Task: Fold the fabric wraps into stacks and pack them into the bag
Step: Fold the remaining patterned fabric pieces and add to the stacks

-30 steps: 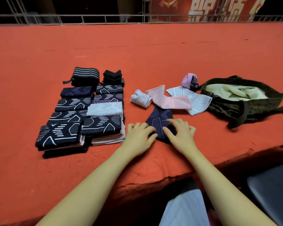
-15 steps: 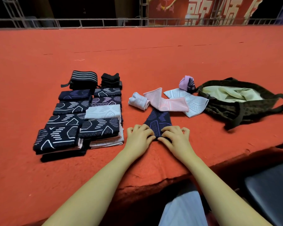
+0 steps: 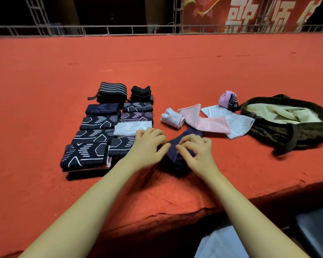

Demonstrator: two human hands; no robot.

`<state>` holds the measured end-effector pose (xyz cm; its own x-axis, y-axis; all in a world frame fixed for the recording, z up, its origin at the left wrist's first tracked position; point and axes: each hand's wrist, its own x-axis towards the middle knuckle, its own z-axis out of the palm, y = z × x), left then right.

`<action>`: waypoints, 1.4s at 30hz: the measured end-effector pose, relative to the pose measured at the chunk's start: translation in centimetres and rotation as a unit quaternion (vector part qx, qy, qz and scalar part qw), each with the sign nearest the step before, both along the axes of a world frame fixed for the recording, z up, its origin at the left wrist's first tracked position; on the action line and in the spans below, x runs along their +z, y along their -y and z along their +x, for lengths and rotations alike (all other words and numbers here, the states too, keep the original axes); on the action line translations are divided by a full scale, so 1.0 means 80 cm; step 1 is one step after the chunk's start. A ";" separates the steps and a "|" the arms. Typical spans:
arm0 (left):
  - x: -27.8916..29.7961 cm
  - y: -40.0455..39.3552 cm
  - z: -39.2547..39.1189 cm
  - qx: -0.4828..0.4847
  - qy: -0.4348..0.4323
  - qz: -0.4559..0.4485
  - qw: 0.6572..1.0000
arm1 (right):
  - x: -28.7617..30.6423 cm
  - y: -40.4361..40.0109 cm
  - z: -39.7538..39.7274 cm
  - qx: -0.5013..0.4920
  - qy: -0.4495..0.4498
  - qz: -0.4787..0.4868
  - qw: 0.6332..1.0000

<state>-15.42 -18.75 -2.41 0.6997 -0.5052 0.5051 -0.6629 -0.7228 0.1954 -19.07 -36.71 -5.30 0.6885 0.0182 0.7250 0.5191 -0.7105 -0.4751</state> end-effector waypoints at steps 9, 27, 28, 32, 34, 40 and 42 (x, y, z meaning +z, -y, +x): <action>-0.012 0.050 0.009 0.089 -0.031 0.095 0.991 | -0.030 0.057 0.029 -0.231 -0.205 0.006 0.951; -0.076 0.131 0.060 0.218 -0.112 -0.069 0.967 | -0.049 0.080 0.068 -0.165 -0.149 -0.130 0.966; -0.076 0.131 0.059 0.194 -0.082 -0.089 0.974 | -0.048 0.079 0.067 -0.168 -0.128 -0.123 0.970; -0.071 0.122 0.050 0.103 0.003 -0.127 0.987 | -0.037 0.079 0.064 -0.173 -0.136 -0.079 0.972; -0.061 0.117 0.045 0.065 0.024 -0.141 0.988 | -0.029 0.082 0.062 -0.159 -0.148 -0.093 0.972; -0.030 0.100 0.035 -0.025 0.131 -0.139 0.981 | 0.007 0.089 0.054 -0.059 -0.146 -0.176 0.972; -0.020 0.094 0.030 -0.044 0.161 -0.128 0.978 | 0.018 0.089 0.046 -0.024 -0.136 -0.179 0.974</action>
